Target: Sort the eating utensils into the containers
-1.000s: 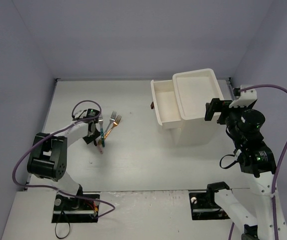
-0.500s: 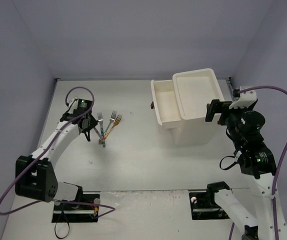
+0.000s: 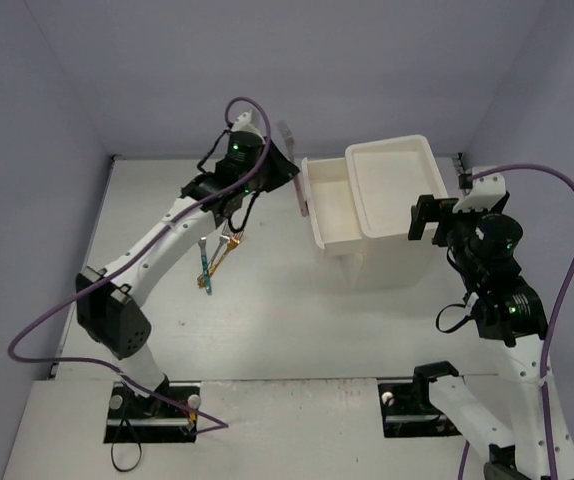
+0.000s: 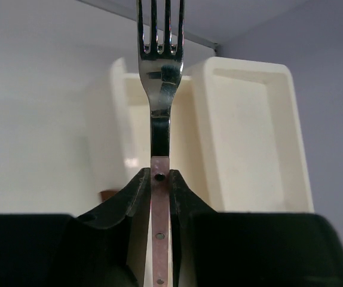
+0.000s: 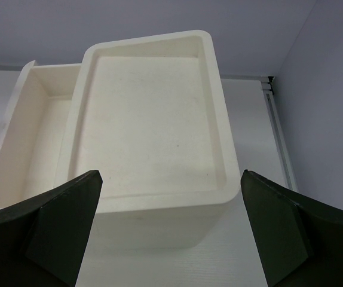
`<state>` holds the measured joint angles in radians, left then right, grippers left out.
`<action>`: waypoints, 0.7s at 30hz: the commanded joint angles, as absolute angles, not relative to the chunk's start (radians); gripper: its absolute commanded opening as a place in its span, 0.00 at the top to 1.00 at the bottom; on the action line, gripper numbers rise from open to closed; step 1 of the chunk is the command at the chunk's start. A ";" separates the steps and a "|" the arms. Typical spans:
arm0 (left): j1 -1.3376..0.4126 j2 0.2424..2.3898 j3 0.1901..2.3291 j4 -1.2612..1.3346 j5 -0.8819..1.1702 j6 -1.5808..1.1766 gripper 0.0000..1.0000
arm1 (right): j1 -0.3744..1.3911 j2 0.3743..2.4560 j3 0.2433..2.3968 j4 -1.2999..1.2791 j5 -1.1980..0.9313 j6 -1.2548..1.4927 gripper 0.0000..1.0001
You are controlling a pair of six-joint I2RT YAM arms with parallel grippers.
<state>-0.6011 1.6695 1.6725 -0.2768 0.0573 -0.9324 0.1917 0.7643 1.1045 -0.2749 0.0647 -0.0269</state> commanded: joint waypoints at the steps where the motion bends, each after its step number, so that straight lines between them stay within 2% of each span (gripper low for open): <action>1: -0.659 1.781 1.862 -0.147 0.108 -0.967 1.00 | 0.199 0.764 1.104 -0.219 0.086 -0.025 0.00; 7: -0.711 1.895 1.990 -0.183 0.112 -0.994 0.97 | 0.199 0.747 1.096 -0.228 0.102 -0.031 0.00; 11: -0.727 1.875 1.954 -0.223 0.067 -0.989 0.74 | 0.199 0.743 1.097 -0.233 0.112 -0.041 0.00; 21: -0.752 1.725 1.859 -0.318 -0.043 -0.867 0.51 | 0.199 0.771 1.106 -0.235 0.115 -0.055 0.00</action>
